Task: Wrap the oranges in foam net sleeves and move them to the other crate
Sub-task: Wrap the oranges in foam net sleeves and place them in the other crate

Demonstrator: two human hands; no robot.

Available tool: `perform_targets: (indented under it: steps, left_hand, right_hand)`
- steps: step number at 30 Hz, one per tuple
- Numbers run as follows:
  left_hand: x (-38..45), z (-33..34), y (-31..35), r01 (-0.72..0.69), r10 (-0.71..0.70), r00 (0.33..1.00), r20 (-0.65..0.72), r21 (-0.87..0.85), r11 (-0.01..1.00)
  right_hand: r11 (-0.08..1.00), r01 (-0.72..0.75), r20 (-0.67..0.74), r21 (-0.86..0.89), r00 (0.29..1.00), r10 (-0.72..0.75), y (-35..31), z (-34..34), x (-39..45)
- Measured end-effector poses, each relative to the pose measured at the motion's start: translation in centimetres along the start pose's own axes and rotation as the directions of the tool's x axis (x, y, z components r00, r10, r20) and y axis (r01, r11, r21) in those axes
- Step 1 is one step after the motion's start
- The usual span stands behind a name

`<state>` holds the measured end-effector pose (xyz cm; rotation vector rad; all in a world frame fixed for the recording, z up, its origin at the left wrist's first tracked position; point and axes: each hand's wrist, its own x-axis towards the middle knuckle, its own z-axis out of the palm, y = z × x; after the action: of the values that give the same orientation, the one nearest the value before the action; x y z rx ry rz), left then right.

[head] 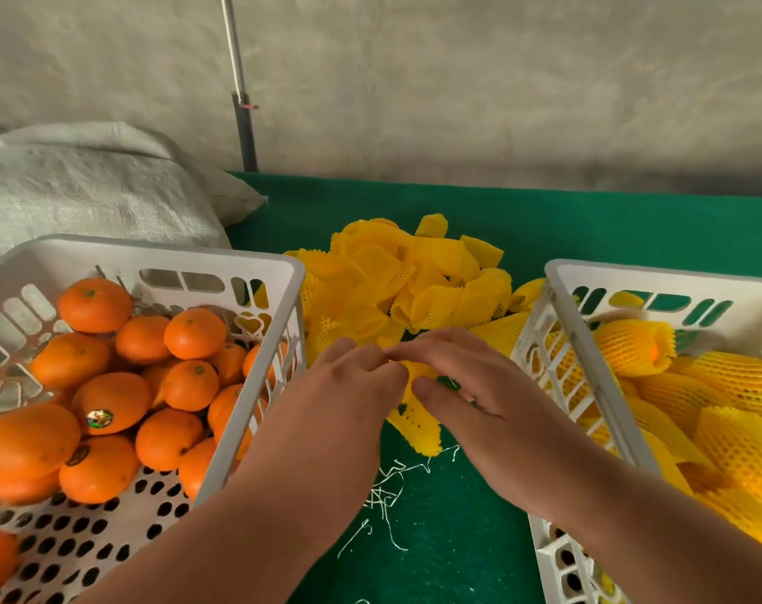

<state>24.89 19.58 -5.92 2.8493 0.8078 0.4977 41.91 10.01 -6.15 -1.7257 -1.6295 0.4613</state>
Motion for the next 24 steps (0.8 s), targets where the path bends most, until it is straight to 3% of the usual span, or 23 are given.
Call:
perform_targets:
  steps: [4,8,11,15,24]
  left_hand:
    - [0.2,0.0,0.0,-0.094,0.094,0.996,0.006,-0.003,0.996]
    - [0.3,0.2,-0.1,-0.163,0.163,0.986,0.019,-0.006,0.987]
    - [0.1,0.4,-0.4,-0.138,0.139,0.989,0.053,-0.010,0.990]
    - [-0.3,0.5,-0.2,-0.093,0.094,0.991,0.092,-0.012,0.996]
    - [-0.6,1.3,-1.2,0.007,0.002,0.993,0.115,-0.079,0.997]
  right_hand:
    - [0.992,-0.102,-0.017,0.067,0.994,0.103,0.2,0.0,0.1]
    - [0.985,-0.135,-0.041,-0.110,0.991,0.131,0.6,0.4,-0.1]
    - [0.948,-0.185,-0.114,-0.260,0.981,0.160,1.1,0.1,0.1]
    - [0.940,-0.223,-0.163,-0.256,0.969,0.185,0.8,-0.3,0.0]
    - [0.918,-0.126,0.096,-0.375,0.980,0.174,0.8,0.0,-0.2]
